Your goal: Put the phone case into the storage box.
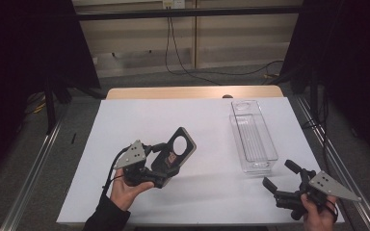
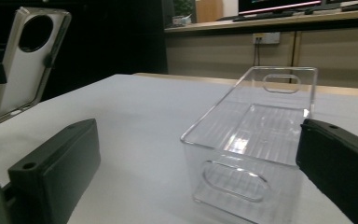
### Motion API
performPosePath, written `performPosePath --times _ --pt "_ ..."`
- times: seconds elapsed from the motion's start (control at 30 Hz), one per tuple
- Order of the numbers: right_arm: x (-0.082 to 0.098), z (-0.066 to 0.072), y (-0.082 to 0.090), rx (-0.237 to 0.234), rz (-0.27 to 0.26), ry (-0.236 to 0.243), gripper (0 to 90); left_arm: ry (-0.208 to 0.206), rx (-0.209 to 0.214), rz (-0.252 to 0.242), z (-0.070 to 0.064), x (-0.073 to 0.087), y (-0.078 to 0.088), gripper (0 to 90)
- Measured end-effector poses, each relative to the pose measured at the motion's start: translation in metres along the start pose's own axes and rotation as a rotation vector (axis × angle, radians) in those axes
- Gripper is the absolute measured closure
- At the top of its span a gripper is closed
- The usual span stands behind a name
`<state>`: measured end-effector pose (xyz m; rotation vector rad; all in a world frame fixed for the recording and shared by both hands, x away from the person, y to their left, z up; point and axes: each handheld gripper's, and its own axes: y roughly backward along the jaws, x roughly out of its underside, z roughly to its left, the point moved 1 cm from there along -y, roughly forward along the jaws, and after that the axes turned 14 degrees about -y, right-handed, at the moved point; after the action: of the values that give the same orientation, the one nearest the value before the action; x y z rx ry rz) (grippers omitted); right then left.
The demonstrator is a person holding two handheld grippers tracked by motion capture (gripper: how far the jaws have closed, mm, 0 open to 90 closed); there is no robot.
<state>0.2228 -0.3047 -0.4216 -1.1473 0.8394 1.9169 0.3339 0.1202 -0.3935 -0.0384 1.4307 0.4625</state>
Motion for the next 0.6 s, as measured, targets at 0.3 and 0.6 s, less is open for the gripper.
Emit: performPosePath --times 0.3,0.6 --pt "-0.002 0.010 -0.011 -0.066 0.017 0.019 0.0 0.014 0.090 -0.007 -0.011 -0.003 -0.014 12.2" --pt "-0.004 0.028 -0.024 -0.176 0.044 0.032 0.0 -0.011 0.147 -0.015 -0.018 -0.004 -0.023 12.2"
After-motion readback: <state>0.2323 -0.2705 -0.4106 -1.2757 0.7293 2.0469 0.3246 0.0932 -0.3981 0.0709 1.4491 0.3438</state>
